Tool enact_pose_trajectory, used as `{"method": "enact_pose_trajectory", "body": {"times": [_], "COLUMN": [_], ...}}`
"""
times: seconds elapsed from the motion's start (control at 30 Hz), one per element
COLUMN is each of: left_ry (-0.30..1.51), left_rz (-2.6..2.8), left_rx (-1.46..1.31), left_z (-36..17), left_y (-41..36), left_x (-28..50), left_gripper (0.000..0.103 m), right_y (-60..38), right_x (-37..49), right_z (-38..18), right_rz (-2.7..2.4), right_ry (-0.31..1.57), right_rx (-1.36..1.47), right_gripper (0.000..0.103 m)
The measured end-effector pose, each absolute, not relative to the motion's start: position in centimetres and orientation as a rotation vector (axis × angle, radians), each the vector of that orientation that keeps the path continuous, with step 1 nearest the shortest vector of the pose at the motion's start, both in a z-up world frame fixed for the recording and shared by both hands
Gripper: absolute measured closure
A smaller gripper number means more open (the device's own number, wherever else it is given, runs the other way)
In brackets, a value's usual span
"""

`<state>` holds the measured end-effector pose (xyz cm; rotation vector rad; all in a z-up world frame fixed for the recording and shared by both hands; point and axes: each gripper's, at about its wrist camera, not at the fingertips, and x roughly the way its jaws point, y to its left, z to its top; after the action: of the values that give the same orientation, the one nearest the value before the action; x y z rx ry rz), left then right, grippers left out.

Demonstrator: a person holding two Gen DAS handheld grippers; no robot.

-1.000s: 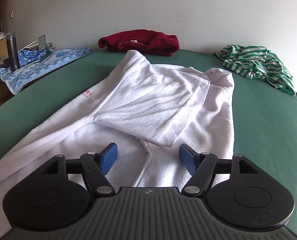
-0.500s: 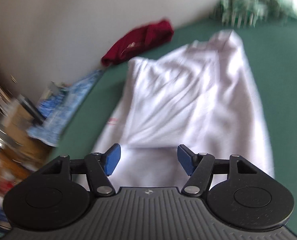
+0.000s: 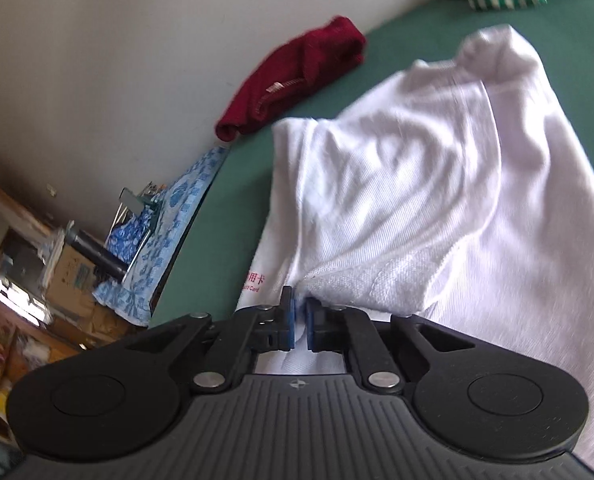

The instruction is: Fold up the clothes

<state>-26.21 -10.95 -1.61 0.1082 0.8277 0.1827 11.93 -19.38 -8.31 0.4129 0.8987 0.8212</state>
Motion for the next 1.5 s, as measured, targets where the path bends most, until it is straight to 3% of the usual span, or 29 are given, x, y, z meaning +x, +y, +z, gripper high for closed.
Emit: {"method": "enact_pose_trajectory", "body": {"times": [0.43,0.6,0.67,0.7,0.77,0.83,0.87,0.9,1.0,1.13,1.17,1.27,1.5], "left_ry": [0.983,1.082,1.111,1.115,1.109,1.074,1.047,1.016,0.955,0.955,0.966,0.997,1.089], "left_rz": [0.047,-0.002,0.018,0.042,0.097,0.150,0.172,0.193,0.229,0.189,0.183,0.175,0.024], "left_rx": [-0.041,-0.137,-0.141,-0.127,-0.106,-0.112,-0.126,-0.136,-0.162,-0.301,-0.355,-0.493,-0.494], "left_z": [-3.8,-5.4,-5.9,-5.7,-5.0,-3.8,-3.1,-2.7,-2.6,-5.4,-6.3,-8.7,-10.6], "left_y": [-12.0,-11.2,-10.9,-10.6,-10.0,-8.9,-8.2,-7.6,-6.3,-4.8,-4.4,-3.5,-4.8], "left_x": [-24.3,-24.0,-24.7,-25.4,-26.8,-27.7,-27.9,-27.8,-25.9,-22.6,-22.2,-21.4,-26.3], "left_gripper": [0.102,0.092,0.091,0.087,0.076,0.058,0.041,0.032,0.034,0.047,0.054,0.094,0.101], "right_y": [-21.5,-22.6,-23.0,-23.2,-23.6,-24.1,-24.3,-24.4,-24.5,-24.2,-24.3,-24.7,-26.0], "right_x": [13.0,12.1,11.7,11.5,11.1,10.7,10.5,10.0,6.0,0.4,-0.1,-1.8,-5.7], "right_z": [-7.4,-7.1,-6.9,-6.9,-6.7,-6.6,-6.5,-6.5,-6.4,-5.7,-5.8,-5.8,-5.4], "right_rz": [0.838,0.887,0.906,0.916,0.935,0.954,0.964,0.992,1.173,1.354,1.341,1.303,1.231], "right_ry": [0.779,0.830,0.851,0.861,0.881,0.902,0.912,0.933,1.002,0.973,0.973,0.970,0.946], "right_rx": [0.406,0.382,0.372,0.367,0.357,0.347,0.342,0.332,0.231,0.049,0.043,0.027,0.037], "right_gripper": [0.097,0.096,0.089,0.086,0.064,0.059,0.059,0.059,0.060,0.061,0.061,0.060,0.059]}}
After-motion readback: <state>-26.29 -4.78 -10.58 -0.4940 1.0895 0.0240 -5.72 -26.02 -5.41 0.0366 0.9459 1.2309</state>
